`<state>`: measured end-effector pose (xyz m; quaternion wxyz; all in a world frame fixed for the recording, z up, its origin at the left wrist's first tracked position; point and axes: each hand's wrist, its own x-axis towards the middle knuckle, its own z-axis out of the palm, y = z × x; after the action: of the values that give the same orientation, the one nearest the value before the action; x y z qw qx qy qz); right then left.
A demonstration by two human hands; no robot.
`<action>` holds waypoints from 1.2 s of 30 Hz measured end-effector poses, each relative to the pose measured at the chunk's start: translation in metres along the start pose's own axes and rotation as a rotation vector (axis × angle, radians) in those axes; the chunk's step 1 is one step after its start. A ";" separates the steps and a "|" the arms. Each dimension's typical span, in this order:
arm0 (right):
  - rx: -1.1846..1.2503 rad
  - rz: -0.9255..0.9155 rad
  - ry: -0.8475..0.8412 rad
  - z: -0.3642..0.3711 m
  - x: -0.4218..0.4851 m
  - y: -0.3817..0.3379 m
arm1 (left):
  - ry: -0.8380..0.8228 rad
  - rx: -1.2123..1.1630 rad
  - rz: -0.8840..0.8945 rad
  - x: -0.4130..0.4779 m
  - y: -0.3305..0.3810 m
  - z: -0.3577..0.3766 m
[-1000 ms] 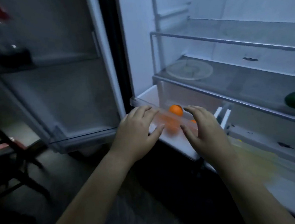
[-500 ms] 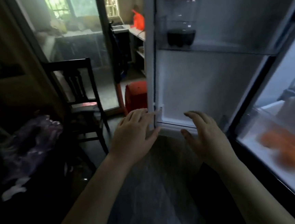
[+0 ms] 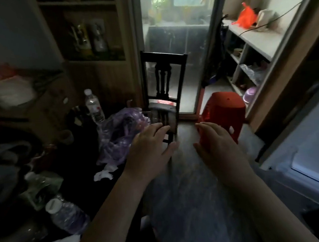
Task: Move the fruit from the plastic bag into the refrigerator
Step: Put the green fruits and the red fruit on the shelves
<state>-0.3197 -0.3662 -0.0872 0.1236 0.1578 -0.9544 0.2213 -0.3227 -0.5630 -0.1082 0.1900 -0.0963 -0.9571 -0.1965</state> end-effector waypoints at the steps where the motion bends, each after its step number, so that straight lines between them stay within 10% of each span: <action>1: 0.019 -0.017 -0.018 0.009 0.008 -0.005 | -0.005 0.012 -0.029 -0.002 -0.012 0.000; 36: 0.206 -0.602 -0.647 0.348 0.338 0.023 | -0.132 -0.007 -0.888 0.097 -0.231 0.208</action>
<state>-0.6971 -0.5906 -0.2960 -0.1386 0.5007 -0.8286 0.2085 -0.5387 -0.6754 -0.3243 0.0255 0.3107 -0.9151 -0.2556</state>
